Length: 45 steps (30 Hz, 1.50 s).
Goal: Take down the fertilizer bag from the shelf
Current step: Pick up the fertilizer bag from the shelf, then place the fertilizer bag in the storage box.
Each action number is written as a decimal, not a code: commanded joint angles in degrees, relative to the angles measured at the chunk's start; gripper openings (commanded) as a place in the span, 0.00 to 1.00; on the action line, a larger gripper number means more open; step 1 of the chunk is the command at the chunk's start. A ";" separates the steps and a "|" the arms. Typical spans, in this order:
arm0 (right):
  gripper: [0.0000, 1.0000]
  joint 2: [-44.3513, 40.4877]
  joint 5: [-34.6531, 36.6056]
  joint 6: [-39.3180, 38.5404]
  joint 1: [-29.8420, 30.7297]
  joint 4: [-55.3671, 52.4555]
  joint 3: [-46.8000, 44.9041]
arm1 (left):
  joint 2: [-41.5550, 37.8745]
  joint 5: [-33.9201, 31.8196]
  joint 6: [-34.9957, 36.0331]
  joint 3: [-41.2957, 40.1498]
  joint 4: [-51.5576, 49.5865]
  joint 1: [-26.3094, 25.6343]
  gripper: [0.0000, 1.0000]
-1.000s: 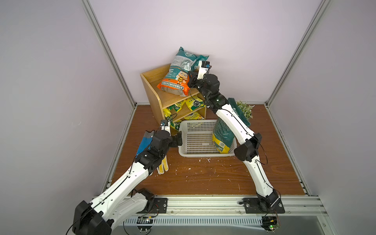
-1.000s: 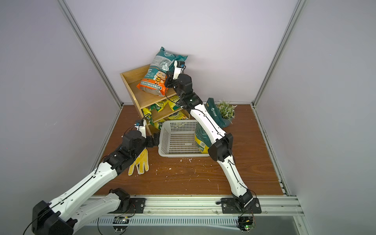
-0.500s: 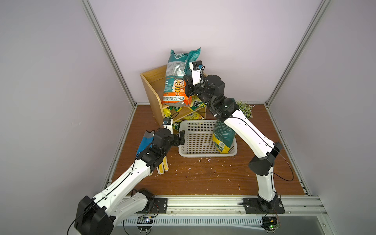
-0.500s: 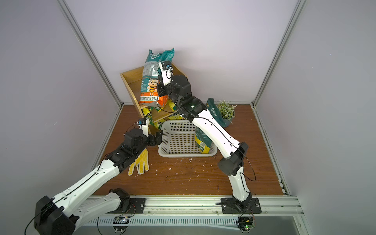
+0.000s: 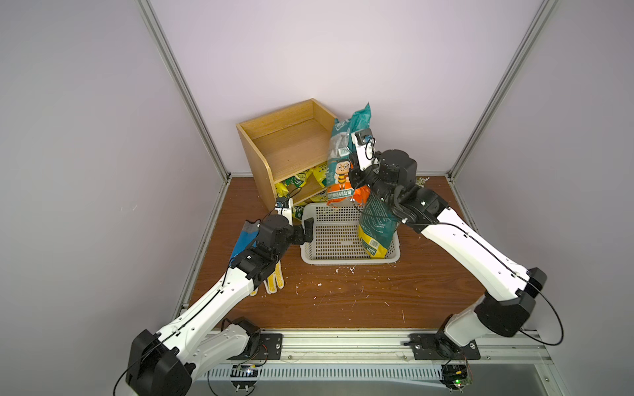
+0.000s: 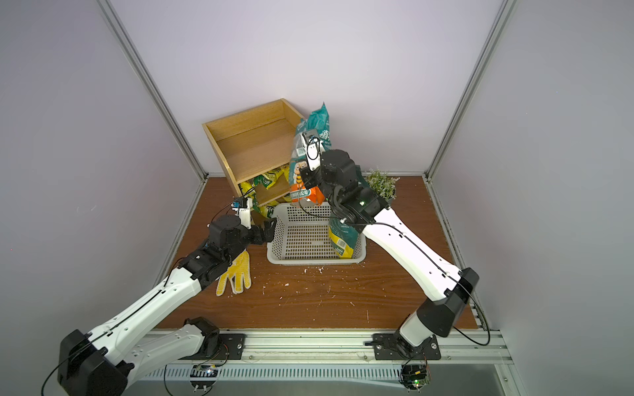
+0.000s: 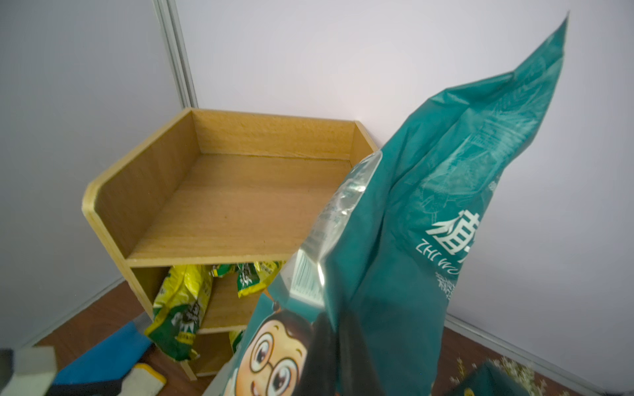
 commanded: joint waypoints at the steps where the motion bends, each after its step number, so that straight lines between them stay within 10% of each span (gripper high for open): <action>1: 0.00 -8.55 2.50 1.23 0.37 19.51 -5.73 | 0.76 3.28 -1.98 0.16 0.14 0.61 1.00; 25: 0.00 -5.28 16.81 -0.05 7.51 74.48 -60.93 | 9.06 12.20 -9.19 -0.06 4.83 0.60 1.00; 30: 0.04 -7.72 15.64 9.94 9.79 64.62 -64.38 | 12.14 14.80 -10.65 -0.50 7.02 0.52 1.00; 37: 0.70 -20.26 8.33 17.41 10.32 40.77 -58.26 | 16.21 16.61 -10.60 -0.81 6.77 0.34 1.00; 45: 0.76 -17.70 -4.59 19.67 0.06 8.87 -35.67 | 17.04 16.87 -9.01 -1.82 3.89 0.27 1.00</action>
